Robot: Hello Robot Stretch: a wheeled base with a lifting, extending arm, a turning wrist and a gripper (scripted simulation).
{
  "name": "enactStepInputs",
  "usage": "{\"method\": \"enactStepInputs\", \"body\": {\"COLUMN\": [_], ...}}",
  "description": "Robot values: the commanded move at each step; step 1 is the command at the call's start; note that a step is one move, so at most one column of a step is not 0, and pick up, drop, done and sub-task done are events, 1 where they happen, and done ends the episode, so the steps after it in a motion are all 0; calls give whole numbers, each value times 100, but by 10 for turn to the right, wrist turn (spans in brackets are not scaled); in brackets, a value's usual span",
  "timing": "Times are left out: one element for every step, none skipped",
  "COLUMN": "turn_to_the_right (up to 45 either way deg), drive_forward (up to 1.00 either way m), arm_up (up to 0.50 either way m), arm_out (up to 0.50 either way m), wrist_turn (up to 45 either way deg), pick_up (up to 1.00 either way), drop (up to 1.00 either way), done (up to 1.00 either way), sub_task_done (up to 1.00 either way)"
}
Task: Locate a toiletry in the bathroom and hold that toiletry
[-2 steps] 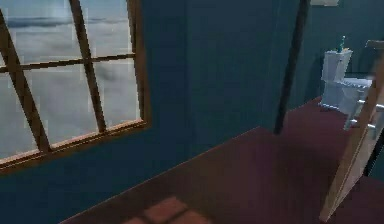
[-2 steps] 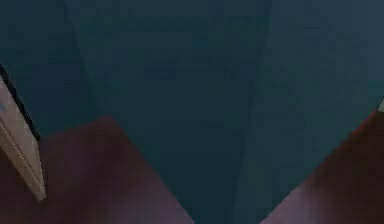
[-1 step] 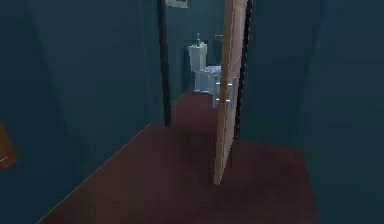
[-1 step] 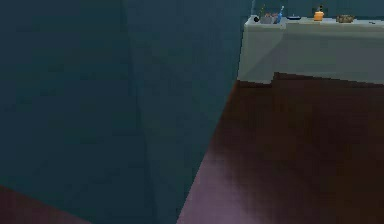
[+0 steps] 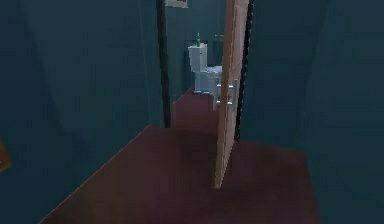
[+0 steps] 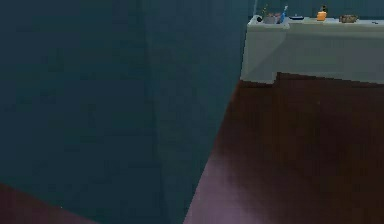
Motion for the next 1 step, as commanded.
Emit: {"method": "enactStepInputs", "body": {"turn_to_the_right": [180], "drive_forward": [0], "arm_up": [0], "arm_out": [0], "wrist_turn": [0], "pick_up": [0], "drop": [0], "done": [0], "sub_task_done": [0]}}
